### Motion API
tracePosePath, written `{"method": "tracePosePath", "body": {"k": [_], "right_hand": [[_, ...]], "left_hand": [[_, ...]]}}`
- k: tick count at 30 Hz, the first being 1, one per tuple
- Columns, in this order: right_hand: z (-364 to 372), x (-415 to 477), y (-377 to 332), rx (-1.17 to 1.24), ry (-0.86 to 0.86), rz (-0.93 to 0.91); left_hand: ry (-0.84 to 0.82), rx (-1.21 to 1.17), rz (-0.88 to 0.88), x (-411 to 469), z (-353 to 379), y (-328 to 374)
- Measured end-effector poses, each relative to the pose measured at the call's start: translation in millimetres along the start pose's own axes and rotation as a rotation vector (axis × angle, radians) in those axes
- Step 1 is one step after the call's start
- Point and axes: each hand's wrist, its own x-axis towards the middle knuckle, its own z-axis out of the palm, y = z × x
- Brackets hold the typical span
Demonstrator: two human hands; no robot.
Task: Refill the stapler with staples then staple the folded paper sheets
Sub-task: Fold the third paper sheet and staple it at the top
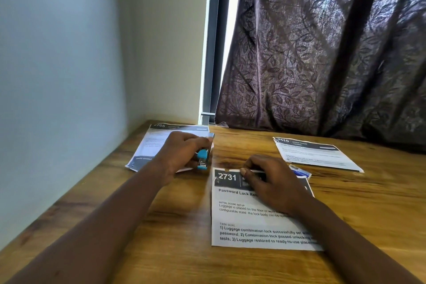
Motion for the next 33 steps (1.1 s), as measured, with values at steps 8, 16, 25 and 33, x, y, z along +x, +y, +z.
{"method": "tracePosePath", "body": {"k": [8,16,25,33], "right_hand": [[3.5,-1.3,2.5,0.028,-0.004,0.009],[-0.9,-1.4,-9.6,-0.145,0.052,-0.153],[-1.1,-0.7,-26.4,-0.388,0.171,-0.371],[0.0,-1.4,-24.9,-0.395,0.167,-0.357]], "left_hand": [[-0.139,-0.287,-0.173,1.3,1.5,-11.4],[-0.038,-0.292,0.074,6.9,11.5,-10.1],[-0.241,-0.213,0.137,3.3,11.3,-10.2],[-0.287,-0.26,0.166,0.0,9.3,-9.6]]}}
